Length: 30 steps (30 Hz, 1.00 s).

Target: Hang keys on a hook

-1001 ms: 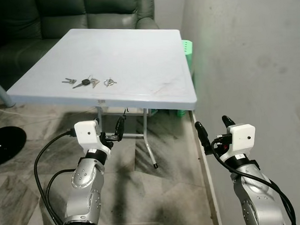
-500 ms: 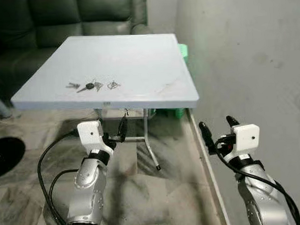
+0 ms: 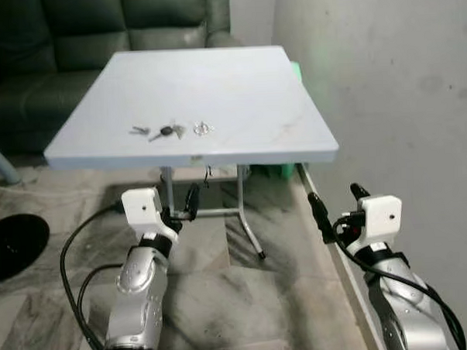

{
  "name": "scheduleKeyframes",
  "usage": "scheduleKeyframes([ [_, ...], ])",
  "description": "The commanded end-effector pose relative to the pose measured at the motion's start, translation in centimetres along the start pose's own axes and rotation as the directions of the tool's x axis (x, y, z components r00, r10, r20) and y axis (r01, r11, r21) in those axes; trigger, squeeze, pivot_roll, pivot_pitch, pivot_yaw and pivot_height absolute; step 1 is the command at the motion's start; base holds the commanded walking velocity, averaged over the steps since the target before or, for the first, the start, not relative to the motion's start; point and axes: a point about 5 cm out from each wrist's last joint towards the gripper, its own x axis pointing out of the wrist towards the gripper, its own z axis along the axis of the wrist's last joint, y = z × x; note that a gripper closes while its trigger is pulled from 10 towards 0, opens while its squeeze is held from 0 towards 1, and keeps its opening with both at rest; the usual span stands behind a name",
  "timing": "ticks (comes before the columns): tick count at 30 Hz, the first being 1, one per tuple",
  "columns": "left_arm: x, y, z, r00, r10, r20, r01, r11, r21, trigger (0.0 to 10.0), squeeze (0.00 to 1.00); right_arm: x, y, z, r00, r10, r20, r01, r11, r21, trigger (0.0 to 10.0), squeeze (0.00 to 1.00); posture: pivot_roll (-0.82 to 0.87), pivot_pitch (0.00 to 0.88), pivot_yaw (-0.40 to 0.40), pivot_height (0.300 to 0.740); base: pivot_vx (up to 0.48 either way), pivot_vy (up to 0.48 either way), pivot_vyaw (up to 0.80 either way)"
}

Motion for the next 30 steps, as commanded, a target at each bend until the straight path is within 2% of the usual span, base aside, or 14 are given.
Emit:
scheduleKeyframes([
  [1,-0.08,0.62,0.27,1.000,0.019,0.005,-0.019,1.000,0.013,10.0,0.00,0.39,0.44,0.61,1.000,0.016,0.024,-0.016,1.000,0.002,10.0,0.00,-0.02,0.030,-0.037,0.740,0.000,0.469,0.00],
  [19,0.12,0.63,0.27,1.000,0.024,0.006,-0.024,1.000,0.006,10.0,0.00,0.63,0.44,0.68,0.999,0.019,0.026,-0.019,1.000,0.002,10.0,0.00,-0.02,0.018,-0.039,0.740,0.000,0.454,0.00],
  [30,0.15,0.21,0.21,1.000,0.005,0.001,-0.004,1.000,-0.013,10.0,0.00,0.81,0.48,0.73,0.999,0.025,0.027,-0.025,1.000,0.000,10.0,0.00,-0.01,0.015,-0.042,0.740,0.000,0.000,0.00],
])
